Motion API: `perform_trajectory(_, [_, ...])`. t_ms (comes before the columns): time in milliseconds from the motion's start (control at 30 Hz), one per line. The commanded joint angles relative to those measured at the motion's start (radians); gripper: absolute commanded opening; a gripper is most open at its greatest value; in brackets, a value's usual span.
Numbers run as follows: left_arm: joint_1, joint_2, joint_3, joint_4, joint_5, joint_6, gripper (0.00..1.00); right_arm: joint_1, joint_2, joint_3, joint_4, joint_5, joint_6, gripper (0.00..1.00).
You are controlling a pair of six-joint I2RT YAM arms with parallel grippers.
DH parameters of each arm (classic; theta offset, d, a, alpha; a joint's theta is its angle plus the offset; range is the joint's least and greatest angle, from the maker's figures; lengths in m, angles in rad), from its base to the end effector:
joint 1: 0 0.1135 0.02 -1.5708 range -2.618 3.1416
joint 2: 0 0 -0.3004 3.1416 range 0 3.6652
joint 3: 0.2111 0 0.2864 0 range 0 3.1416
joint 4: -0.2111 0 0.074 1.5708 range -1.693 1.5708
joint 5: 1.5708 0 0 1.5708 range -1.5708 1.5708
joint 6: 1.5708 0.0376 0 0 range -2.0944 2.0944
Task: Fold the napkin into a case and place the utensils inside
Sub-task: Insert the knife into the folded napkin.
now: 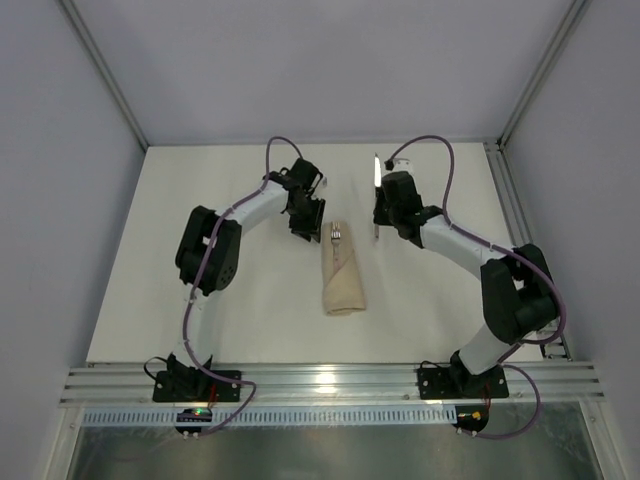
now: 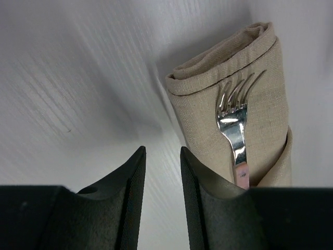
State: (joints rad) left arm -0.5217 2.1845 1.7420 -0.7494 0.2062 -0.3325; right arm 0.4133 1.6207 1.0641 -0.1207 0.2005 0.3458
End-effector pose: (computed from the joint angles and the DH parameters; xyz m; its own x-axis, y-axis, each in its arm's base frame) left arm 0.4407 -0.2622 0.1905 -0.9420 0.1730 -0.2875 0.2602 0.9176 -0.3005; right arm 0.3609 0.1501 0.2471 -0.6252 0.0885 -0.7754 -0.0420 0.9883 0.1467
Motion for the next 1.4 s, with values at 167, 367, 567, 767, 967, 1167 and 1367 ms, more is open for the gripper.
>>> perform_trajectory(167, [0.005, -0.069, -0.019, 0.062, 0.048, 0.004, 0.39, 0.143, 0.039, 0.046, 0.199, 0.048, 0.035, 0.04])
perform_trajectory(367, [0.005, -0.002, 0.028, 0.062, 0.053, -0.007, 0.35, 0.203, 0.090, 0.053, 0.214, 0.060, 0.038, 0.04])
perform_trajectory(567, [0.005, 0.029, 0.037, 0.074, 0.071, -0.026, 0.33, 0.226, 0.142, 0.060, 0.161, 0.060, 0.050, 0.04])
perform_trajectory(767, [0.006, 0.057, 0.047, 0.071, 0.093, -0.054, 0.29, 0.257, 0.134, 0.034, 0.135, 0.043, 0.075, 0.04])
perform_trajectory(967, [0.008, 0.070, 0.050, 0.074, 0.104, -0.085, 0.21, 0.272, 0.133, 0.049, 0.060, 0.076, 0.078, 0.04])
perform_trajectory(1167, [0.017, 0.070, 0.042, 0.068, 0.131, -0.120, 0.03, 0.275, 0.116, 0.048, -0.014, 0.070, 0.117, 0.04])
perform_trajectory(1367, [0.028, 0.058, 0.018, 0.088, 0.137, -0.160, 0.00, 0.304, 0.087, 0.054, -0.095, 0.077, 0.165, 0.04])
